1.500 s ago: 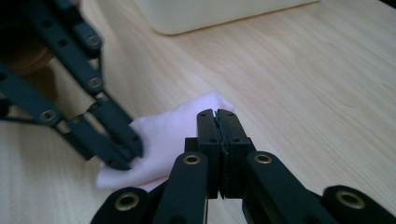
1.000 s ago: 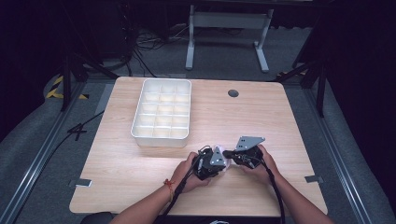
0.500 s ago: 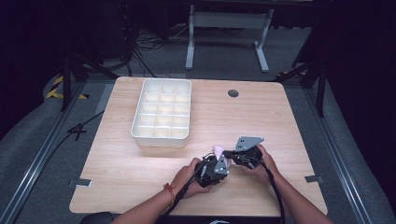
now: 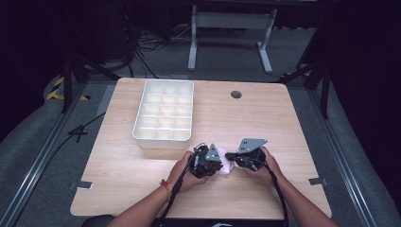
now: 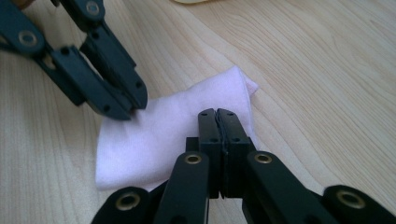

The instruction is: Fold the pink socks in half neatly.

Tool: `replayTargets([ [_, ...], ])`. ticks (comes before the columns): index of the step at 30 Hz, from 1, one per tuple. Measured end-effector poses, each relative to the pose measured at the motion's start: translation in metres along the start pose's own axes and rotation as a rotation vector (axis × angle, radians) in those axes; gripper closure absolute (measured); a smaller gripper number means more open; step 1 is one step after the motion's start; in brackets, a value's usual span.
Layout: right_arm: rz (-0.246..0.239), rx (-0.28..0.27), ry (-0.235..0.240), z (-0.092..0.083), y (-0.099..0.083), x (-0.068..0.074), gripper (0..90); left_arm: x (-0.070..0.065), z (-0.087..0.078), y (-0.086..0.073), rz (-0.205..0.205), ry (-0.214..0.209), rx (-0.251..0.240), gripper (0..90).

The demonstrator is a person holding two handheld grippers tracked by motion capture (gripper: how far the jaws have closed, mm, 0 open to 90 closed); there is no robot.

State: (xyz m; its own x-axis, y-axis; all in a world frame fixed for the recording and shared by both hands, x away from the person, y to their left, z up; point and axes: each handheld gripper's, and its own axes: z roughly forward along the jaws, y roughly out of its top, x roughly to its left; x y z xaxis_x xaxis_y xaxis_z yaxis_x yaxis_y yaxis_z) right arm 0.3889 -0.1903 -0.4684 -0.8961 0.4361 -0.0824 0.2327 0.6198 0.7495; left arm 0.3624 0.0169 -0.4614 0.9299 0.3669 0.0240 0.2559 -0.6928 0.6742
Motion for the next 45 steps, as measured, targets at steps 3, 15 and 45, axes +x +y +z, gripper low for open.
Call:
replayTargets([
  [3,-0.001,0.0,-0.005,0.0,0.0,0.0,90.0,-0.001,0.002,0.0,-0.002,0.005,0.003,83.3],
  [15,-0.062,0.02,-0.052,-0.007,0.002,0.008,89.8,-0.003,0.003,0.0,0.016,0.013,0.022,83.7],
  [45,0.017,0.012,-0.018,-0.004,0.0,0.003,87.3,-0.003,0.005,0.001,0.01,0.001,0.018,82.9],
])
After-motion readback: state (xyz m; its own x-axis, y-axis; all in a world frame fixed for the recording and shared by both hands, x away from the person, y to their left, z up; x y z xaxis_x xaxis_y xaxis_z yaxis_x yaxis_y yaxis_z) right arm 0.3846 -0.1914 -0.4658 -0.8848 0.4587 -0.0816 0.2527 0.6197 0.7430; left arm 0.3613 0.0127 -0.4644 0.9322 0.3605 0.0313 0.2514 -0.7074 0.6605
